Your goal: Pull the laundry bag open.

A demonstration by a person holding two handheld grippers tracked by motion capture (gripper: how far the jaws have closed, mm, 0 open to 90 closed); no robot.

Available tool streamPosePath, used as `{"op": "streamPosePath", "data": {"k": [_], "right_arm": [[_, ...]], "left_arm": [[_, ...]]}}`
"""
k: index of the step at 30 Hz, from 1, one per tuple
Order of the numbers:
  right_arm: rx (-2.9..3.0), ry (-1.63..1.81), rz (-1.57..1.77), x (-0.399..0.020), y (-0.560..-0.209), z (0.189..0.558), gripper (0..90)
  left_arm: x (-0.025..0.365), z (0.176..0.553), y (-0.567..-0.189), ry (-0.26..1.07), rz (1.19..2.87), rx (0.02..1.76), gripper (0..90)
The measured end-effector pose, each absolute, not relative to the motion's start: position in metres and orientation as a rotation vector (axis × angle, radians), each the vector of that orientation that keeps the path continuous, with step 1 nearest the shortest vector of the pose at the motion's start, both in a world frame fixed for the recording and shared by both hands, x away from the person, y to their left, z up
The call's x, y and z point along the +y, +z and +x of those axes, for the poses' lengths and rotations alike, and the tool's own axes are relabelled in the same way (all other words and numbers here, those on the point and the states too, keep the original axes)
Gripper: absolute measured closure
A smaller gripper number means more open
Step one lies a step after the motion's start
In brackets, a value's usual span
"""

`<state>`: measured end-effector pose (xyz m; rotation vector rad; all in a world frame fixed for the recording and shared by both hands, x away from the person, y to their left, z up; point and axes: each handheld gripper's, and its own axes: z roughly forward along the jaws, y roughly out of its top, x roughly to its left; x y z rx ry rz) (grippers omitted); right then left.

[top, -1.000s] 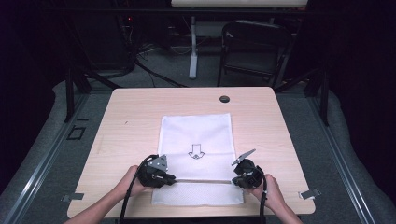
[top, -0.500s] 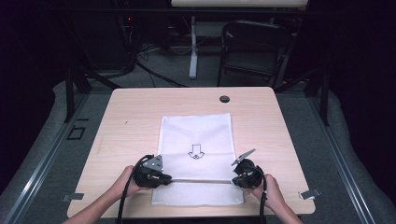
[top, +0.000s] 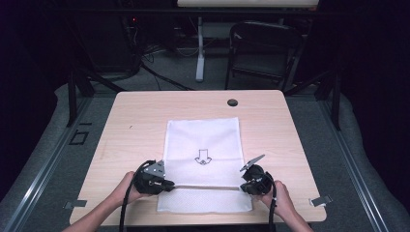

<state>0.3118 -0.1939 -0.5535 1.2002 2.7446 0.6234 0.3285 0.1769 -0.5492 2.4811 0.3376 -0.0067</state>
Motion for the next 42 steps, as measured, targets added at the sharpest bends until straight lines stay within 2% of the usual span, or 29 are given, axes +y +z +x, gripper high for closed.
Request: {"op": "streamPosePath", "data": {"k": [31, 38, 42], "right_arm": [[2.74, 0.632, 1.214, -0.194, -0.554, 0.312, 90.0], [2.739, 0.627, 1.21, -0.194, -0.554, 0.312, 90.0], [2.746, 0.62, 1.203, -0.193, -0.553, 0.312, 90.0]], "left_arm": [[0.235, 0.321, -0.55, 0.026, 2.463, 0.444, 81.6], [0.234, 0.322, -0.55, 0.023, 2.492, 0.416, 81.5], [0.234, 0.321, -0.545, 0.021, 2.454, 0.412, 79.4]]}}
